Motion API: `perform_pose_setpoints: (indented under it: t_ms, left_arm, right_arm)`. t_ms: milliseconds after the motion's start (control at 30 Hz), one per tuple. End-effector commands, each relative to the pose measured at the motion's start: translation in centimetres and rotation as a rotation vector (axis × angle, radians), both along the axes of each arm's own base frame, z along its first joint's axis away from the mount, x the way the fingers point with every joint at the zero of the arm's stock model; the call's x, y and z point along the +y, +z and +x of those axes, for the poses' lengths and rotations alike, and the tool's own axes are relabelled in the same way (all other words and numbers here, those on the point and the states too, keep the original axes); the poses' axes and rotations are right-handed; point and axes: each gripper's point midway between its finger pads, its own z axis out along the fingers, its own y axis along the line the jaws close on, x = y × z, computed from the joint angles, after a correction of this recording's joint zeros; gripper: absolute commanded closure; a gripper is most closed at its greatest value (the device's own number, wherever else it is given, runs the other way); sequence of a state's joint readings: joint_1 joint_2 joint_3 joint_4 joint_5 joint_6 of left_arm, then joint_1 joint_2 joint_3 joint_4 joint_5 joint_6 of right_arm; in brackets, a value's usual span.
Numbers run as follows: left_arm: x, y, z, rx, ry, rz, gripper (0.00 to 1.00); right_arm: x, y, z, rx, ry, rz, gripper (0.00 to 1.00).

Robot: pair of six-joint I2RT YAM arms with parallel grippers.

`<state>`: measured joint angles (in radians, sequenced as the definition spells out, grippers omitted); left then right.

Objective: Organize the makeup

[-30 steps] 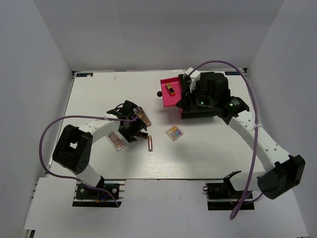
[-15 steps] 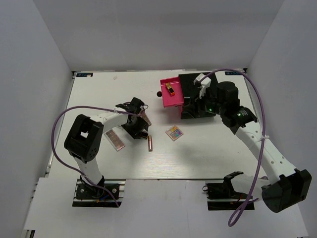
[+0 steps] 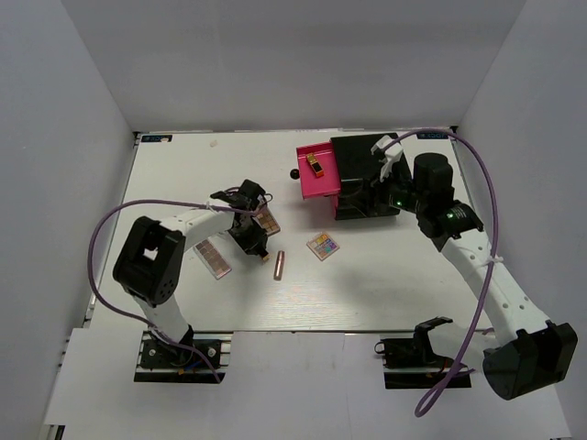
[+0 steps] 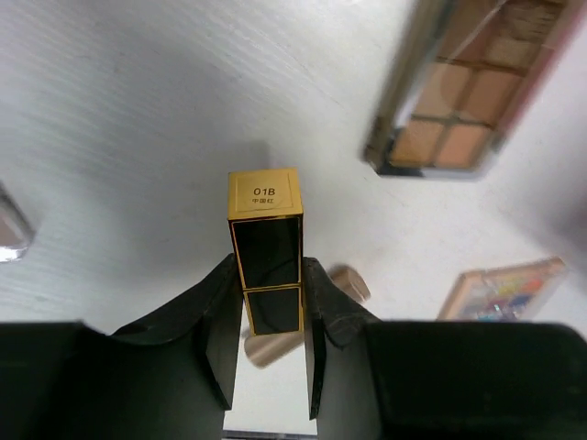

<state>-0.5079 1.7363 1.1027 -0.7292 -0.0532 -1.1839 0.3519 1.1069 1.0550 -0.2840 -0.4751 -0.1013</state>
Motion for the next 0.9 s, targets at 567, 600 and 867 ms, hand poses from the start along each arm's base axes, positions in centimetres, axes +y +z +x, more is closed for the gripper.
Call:
perform_pose_setpoints:
  t_ms: [567,600,867]
  left_arm:
    - [-10.4,24.6,10.5,-0.846,-0.598,-0.321,1.0]
    - [-10.9,24.9,10.9,-0.85,-0.609,-0.333,1.0]
    - [-14.6,26.1,15.0,-0.906,-0.609,-0.372,0.99]
  right_arm:
    - [-3.0,0.7,2.3,-0.027,-0.114,0.059,0.5]
    - [-3.0,0.6,2.4,-0.024,-0.115,0.061,0.5]
    - [-3.6,0.5,2.5,-0.018,-0.121,0.073,0.5]
